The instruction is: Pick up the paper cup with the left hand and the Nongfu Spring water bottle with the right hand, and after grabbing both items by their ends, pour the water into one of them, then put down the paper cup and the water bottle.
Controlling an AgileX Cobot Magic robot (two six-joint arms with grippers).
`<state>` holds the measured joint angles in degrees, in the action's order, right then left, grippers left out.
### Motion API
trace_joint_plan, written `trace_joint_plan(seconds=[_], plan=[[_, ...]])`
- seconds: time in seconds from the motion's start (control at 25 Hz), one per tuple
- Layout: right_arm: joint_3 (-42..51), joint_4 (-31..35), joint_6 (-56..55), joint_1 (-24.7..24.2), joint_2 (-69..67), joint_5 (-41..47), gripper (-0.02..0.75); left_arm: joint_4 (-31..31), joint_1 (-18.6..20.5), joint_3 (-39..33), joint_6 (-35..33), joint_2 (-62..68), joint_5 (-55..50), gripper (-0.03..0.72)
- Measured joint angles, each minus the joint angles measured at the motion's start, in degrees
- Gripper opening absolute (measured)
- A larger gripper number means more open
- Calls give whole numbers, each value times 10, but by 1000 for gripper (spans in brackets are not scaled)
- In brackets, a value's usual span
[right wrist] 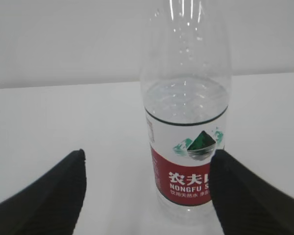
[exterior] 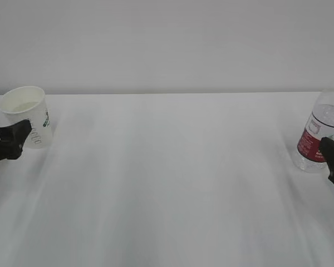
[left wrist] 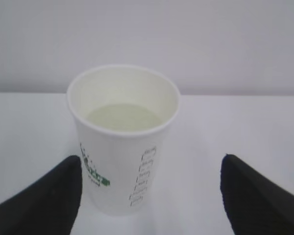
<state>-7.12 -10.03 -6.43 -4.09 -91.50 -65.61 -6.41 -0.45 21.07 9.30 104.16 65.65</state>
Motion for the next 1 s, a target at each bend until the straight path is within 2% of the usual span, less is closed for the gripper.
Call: trace_joint_plan(seconds=[0.4, 1.0], plan=[[1, -1, -10, 0, 95, 1, 589, -7, 0, -2, 0, -109, -1, 636], [-35, -16, -35, 0, 261, 169, 589, -12, 0, -5, 0, -257, -85, 617]])
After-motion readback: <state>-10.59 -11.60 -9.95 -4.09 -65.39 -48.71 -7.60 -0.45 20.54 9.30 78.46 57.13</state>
